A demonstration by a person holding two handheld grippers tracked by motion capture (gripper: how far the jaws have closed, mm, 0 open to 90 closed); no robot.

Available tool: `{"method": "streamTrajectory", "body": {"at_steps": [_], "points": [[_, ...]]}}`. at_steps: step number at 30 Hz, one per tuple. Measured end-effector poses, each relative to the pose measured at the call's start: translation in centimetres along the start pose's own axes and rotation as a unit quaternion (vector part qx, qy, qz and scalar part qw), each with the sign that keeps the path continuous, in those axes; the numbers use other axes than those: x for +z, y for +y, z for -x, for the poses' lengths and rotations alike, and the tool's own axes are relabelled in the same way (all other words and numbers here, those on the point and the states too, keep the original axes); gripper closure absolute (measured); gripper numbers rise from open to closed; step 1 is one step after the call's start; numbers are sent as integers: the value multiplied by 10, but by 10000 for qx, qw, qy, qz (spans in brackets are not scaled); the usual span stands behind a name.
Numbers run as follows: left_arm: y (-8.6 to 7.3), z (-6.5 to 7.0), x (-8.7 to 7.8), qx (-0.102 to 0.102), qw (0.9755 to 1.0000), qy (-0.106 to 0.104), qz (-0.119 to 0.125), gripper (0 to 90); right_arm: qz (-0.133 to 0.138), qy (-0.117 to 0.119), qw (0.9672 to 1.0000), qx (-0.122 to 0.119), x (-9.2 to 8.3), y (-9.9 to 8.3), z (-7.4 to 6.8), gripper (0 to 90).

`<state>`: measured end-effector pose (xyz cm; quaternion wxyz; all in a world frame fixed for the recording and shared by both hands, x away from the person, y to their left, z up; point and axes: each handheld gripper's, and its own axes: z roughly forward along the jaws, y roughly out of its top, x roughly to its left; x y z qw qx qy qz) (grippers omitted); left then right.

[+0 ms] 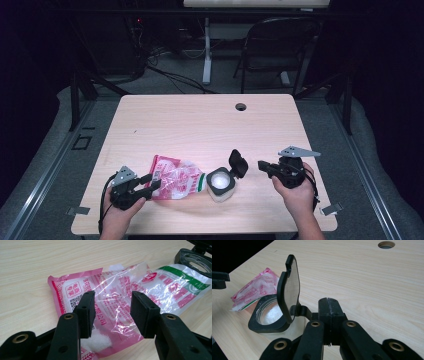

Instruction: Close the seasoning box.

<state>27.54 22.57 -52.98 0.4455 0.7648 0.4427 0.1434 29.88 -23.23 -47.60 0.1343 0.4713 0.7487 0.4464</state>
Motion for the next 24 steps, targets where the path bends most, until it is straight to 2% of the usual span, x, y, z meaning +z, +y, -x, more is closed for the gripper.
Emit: {"method": "streamTrajectory", "body": {"at_steps": [24], "points": [[-9, -3, -10, -110, 9998, 186, 23, 544, 28, 102, 9999, 16, 18, 5, 2, 900]]}}
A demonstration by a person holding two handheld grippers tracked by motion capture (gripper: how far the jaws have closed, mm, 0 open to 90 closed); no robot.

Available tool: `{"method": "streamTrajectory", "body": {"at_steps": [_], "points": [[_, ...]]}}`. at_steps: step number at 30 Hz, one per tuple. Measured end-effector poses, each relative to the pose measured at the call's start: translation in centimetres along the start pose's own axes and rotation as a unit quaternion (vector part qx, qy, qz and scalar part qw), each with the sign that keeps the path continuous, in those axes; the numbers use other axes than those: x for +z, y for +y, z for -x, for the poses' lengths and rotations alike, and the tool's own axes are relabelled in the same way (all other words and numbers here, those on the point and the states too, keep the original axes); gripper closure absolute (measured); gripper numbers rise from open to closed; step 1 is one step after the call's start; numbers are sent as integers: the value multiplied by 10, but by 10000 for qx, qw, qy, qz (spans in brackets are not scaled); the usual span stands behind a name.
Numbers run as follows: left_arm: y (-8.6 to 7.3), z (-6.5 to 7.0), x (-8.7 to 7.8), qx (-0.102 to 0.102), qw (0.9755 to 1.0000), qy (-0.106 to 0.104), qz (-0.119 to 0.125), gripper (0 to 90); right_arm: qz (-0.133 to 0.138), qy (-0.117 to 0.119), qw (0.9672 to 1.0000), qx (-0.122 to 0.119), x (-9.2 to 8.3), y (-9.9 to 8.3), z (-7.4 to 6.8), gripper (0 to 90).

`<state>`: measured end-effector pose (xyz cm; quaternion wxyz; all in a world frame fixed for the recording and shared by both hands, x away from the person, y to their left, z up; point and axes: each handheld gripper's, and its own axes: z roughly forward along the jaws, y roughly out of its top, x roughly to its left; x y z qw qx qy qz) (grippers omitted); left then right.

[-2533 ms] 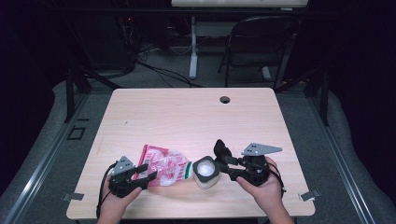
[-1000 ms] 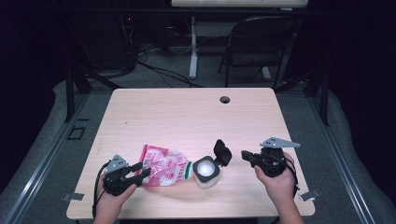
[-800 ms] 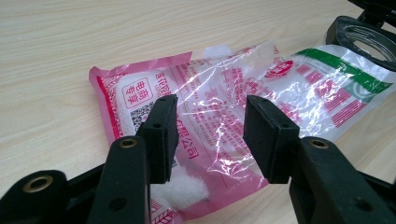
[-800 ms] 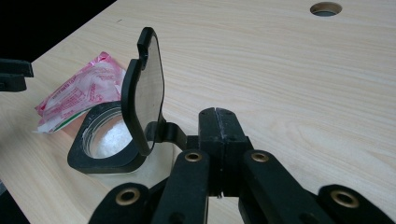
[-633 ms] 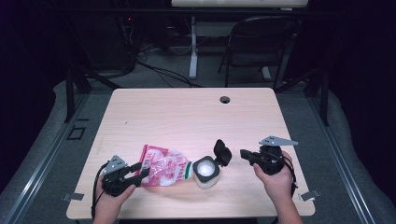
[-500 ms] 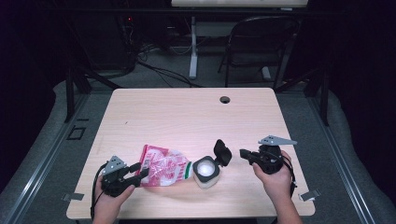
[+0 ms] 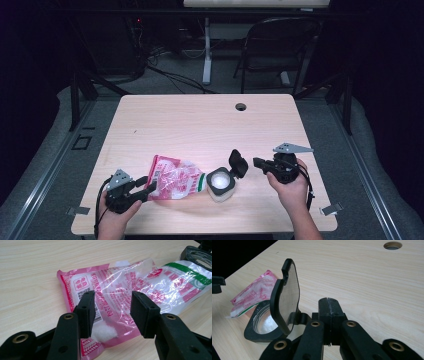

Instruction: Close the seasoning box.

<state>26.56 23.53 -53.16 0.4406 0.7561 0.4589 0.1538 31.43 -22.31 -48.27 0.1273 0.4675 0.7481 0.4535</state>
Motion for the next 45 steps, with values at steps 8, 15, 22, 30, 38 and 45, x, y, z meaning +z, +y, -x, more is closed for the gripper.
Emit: {"method": "streamTrajectory", "body": {"at_steps": [8, 15, 22, 30, 38, 45], "points": [[-4, -4, -6, -66, 9999, 106, 5, 544, -31, 101, 9999, -78, 7, 4, -4, 900], [-7, -6, -9, -108, 9998, 176, 2, 544, 23, 215, 9997, -131, 10, 7, -10, 900], [-7, -6, -9, -115, 9998, 182, 10, 544, 13, 337, 9992, -209, 9, 9, -17, 900], [-7, -5, -9, -114, 9998, 179, 8, 544, 28, 380, 9988, -291, 9, 10, -22, 900], [-7, -6, -9, -113, 9998, 181, 14, 544, 5, 404, 9986, -335, 10, 9, -26, 900], [-7, -6, -9, -117, 9998, 178, -2, 544, -35, 436, 9982, -409, 11, 9, -30, 900]]}}
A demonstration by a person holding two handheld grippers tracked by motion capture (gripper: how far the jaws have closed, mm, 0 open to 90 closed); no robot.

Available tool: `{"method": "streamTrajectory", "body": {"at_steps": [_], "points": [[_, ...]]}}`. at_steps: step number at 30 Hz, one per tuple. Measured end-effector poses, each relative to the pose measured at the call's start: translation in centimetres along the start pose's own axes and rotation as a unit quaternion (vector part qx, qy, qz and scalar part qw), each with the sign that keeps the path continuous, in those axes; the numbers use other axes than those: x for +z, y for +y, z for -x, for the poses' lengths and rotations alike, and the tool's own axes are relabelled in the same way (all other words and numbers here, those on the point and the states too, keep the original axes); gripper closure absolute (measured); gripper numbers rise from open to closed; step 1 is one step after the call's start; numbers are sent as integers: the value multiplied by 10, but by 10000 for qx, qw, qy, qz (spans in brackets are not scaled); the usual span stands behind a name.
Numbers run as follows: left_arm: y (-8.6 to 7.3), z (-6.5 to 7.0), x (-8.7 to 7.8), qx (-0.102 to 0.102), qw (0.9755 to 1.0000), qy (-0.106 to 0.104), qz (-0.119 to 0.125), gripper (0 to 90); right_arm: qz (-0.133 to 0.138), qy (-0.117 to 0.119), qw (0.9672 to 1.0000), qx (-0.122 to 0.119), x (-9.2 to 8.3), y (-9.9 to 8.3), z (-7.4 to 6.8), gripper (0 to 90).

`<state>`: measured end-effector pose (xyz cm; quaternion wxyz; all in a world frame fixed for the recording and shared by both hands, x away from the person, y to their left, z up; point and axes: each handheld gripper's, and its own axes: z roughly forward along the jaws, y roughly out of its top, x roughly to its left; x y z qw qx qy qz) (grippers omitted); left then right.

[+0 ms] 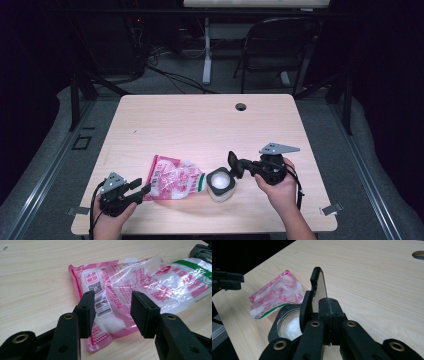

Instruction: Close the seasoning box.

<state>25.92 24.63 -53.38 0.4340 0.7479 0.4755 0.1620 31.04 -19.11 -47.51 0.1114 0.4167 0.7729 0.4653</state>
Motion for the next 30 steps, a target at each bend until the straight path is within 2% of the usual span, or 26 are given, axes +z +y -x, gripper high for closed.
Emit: {"method": "streamTrajectory", "body": {"at_steps": [19, 30], "points": [[0, 0, 1, 24, 10000, -23, -14, 542, -116, 141, 9998, -120, 10, -6, -10, 900], [0, 1, 2, 19, 10000, -25, -17, 542, -313, 299, 9985, -321, 19, -10, -21, 896]]}}
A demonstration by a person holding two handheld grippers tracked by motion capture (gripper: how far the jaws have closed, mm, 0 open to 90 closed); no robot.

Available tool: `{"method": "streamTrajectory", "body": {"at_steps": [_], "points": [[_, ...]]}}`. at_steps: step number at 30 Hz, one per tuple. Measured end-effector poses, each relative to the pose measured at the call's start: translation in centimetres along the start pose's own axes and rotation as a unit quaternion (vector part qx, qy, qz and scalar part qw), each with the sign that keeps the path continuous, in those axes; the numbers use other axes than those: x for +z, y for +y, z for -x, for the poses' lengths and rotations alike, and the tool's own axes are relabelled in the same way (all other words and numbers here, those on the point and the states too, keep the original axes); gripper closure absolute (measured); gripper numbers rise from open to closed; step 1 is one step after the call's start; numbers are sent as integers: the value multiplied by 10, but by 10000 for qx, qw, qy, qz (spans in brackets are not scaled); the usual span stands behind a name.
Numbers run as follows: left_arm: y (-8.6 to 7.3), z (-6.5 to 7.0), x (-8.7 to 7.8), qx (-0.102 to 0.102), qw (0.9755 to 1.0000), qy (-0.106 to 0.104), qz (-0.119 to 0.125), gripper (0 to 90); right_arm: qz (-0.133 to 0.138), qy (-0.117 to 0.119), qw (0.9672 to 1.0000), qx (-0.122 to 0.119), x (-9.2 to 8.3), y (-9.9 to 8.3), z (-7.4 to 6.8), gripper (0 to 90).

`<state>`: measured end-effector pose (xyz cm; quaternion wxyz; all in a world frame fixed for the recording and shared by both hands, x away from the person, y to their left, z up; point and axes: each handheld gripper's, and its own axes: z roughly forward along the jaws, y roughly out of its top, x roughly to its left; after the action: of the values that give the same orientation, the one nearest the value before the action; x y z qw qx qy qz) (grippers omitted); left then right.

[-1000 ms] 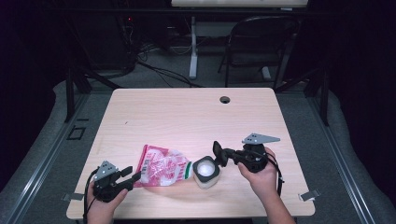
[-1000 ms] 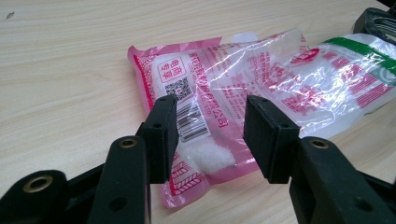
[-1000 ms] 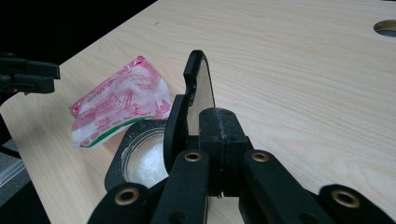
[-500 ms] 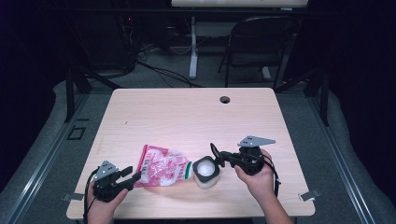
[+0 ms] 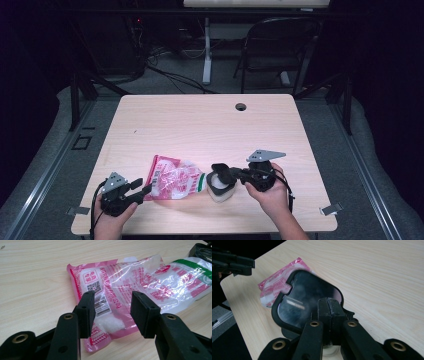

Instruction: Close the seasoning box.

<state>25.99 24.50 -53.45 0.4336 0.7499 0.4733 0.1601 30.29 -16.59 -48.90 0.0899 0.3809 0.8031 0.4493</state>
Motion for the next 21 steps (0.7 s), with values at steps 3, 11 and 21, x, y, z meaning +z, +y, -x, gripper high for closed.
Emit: {"method": "streamTrajectory", "body": {"at_steps": [3, 11, 21], "points": [[0, 0, 0, -2, 10000, 0, 4, 542, -39, 20, 10000, -55, 2, -1, -3, 895], [0, 0, 0, -2, 10000, 2, -9, 542, -82, 72, 9999, -45, 6, -3, -4, 885], [0, 0, 0, -2, 10000, 13, -7, 542, -57, 78, 9999, -56, 7, -3, -4, 876]]}}
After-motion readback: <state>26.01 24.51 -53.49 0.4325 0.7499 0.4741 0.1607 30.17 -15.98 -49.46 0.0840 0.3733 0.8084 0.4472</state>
